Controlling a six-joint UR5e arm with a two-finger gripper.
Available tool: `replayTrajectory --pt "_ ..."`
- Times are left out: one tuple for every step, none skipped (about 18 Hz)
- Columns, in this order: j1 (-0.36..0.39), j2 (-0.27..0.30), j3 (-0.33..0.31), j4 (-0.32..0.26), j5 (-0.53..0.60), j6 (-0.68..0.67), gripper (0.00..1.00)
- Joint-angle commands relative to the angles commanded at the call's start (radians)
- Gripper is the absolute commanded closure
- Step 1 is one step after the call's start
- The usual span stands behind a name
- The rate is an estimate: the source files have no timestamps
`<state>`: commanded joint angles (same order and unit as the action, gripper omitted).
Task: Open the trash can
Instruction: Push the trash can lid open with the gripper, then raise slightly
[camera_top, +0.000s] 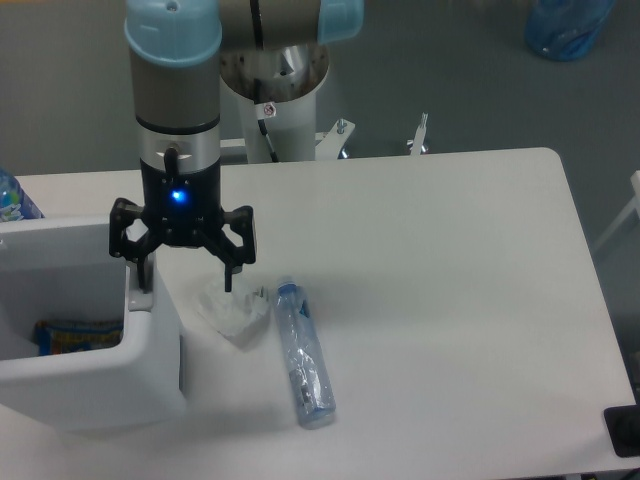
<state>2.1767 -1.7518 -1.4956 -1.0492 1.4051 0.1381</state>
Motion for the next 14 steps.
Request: replayTrajectory --pt "0.0 0.002 0.003 0.002 0.0 0.002 0.0" --pt "0.002 0.003 0.008 0.002 0.0 0.003 0.0" --pt "0.0 0.003 0.015 0.002 0.0 0.003 0.0" --pt "0.002 0.002 0.021 0.002 0.0 0.005 0.0" --pt "0.002 0.0 0.034 0.002 0.002 0.008 0.0" --pt "0.002 -0.002 0.044 0.002 0.005 0.015 0.0" --pt "0.011 -0.002 0.054 0.006 0.006 0.02 0.0" --pt "0.02 0.0 0.058 0.006 0.006 0.037 0.0" --pt "0.04 0.0 0.063 0.005 0.008 0.064 0.0" --pt "0.052 0.003 0.064 0.005 0.009 0.098 0.0" --pt "0.063 0.005 0.069 0.002 0.02 0.129 0.0" --pt "0.083 0.008 0.071 0.002 0.043 0.147 0.0" --pt "0.098 0.011 0.069 0.0 0.075 0.164 0.0" --pt "0.106 0.011 0.069 -0.008 0.109 0.184 0.0"
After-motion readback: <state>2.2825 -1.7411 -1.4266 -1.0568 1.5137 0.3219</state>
